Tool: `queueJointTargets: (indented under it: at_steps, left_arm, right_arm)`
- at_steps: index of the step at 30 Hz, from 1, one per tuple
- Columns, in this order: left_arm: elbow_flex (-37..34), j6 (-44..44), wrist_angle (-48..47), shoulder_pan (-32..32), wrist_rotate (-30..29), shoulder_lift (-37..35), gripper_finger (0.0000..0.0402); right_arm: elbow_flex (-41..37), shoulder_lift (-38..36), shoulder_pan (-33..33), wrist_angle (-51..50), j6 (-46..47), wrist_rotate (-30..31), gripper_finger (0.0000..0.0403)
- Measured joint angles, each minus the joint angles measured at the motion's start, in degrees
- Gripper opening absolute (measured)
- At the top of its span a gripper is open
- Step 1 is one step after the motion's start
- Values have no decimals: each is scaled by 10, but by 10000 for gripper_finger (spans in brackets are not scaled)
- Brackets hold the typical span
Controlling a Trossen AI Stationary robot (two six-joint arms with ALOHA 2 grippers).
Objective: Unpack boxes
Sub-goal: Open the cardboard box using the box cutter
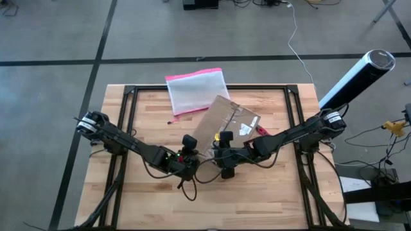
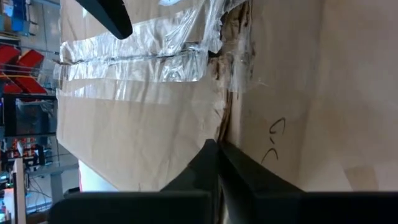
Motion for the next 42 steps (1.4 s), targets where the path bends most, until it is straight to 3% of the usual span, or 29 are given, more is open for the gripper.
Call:
queueJointTargets:
  at_steps: [22, 27, 31, 36, 42]
  left_arm:
    - [16, -43, 11, -9, -123, -5, 0]
    - [22, -46, 14, -9, -115, -7, 0]
    - [23, -32, 13, -9, -54, -7, 0]
    - [23, -2, 9, -8, -39, -7, 4]
    - [23, 18, 7, -1, -27, -7, 65]
  right_arm:
    - [0, 0, 11, 0, 15, -6, 165]
    - [0, 0, 11, 0, 15, 21, 165]
    - [0, 0, 11, 0, 14, 24, 165]
    - [0, -1, 11, -5, -2, 50, 165]
    - [0, -4, 9, -52, 10, 79, 165]
